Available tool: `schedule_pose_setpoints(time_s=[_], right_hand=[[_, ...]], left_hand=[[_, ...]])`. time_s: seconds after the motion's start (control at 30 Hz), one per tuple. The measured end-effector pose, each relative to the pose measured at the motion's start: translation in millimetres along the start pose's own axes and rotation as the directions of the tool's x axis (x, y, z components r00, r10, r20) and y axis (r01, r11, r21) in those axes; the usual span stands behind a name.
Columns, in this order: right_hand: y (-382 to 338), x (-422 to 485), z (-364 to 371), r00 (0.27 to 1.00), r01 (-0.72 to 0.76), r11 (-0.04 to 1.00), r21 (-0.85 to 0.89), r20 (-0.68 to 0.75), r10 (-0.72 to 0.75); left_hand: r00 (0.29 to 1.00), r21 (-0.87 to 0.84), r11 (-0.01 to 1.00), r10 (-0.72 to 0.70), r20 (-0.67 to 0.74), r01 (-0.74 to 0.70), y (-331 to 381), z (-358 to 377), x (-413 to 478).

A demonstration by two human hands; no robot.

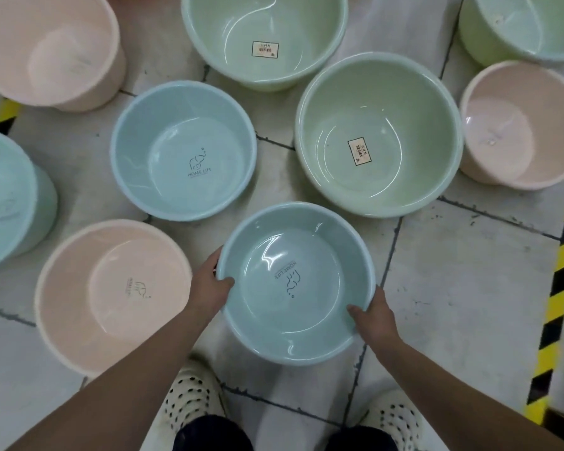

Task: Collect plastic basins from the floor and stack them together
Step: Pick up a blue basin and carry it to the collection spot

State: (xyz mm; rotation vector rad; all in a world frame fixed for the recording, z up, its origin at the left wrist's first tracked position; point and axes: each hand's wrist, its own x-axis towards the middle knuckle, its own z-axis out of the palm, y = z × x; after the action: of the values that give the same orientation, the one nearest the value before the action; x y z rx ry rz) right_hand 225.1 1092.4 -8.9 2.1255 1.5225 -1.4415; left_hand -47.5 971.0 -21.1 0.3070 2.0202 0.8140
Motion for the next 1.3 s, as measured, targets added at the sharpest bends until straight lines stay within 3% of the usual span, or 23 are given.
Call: schedule_pose_setpoints(time_s=[0.17,0.27,0.53,0.8,1.0,1.1,1.3], right_hand=[[-14.2,-8.4,-0.2,0.997,0.014,0.999,0.043,-0.074,-0.010],[-33.4,-28.0,-11.0,0.994,0.066,0.996,0.053,-0.089,-0.062],[-125.0,-105.8,-12.1,0.974,0.224,0.974,-0.031,-0.019,-0.225],[-208.3,-172.3,65.9,0.894,0.433,0.879,-0.202,0.218,-0.391],[-223.1,-167.9,140.6,0.824,0.565,0.737,-0.371,0.293,-0.484],[-219.5,-154.9,165.6,0.804,0.594,0.681,-0.429,0.301,-0.513],[-196.8,-123.4,208.3,0.816,0.577,0.686,-0.442,0.275,-0.509]], left_hand=[[0.998,0.177,0.983,0.052,-0.023,-0.047,-1.4,-9.5,-8.1],[0.997,0.187,0.981,0.063,-0.038,-0.055,-2.4,-23.1,-23.9],[0.962,-0.018,1.000,-0.019,-0.273,0.014,28.2,-106.3,-92.4],[0.809,-0.186,0.964,-0.261,-0.527,0.190,-6.6,-216.2,-143.5],[0.764,-0.269,0.937,-0.340,-0.548,0.224,-73.7,-247.4,-144.7],[0.773,-0.194,0.956,-0.291,-0.564,0.218,-103.8,-250.0,-137.1],[0.744,-0.301,0.942,-0.306,-0.594,0.148,-146.8,-240.6,-111.5]])
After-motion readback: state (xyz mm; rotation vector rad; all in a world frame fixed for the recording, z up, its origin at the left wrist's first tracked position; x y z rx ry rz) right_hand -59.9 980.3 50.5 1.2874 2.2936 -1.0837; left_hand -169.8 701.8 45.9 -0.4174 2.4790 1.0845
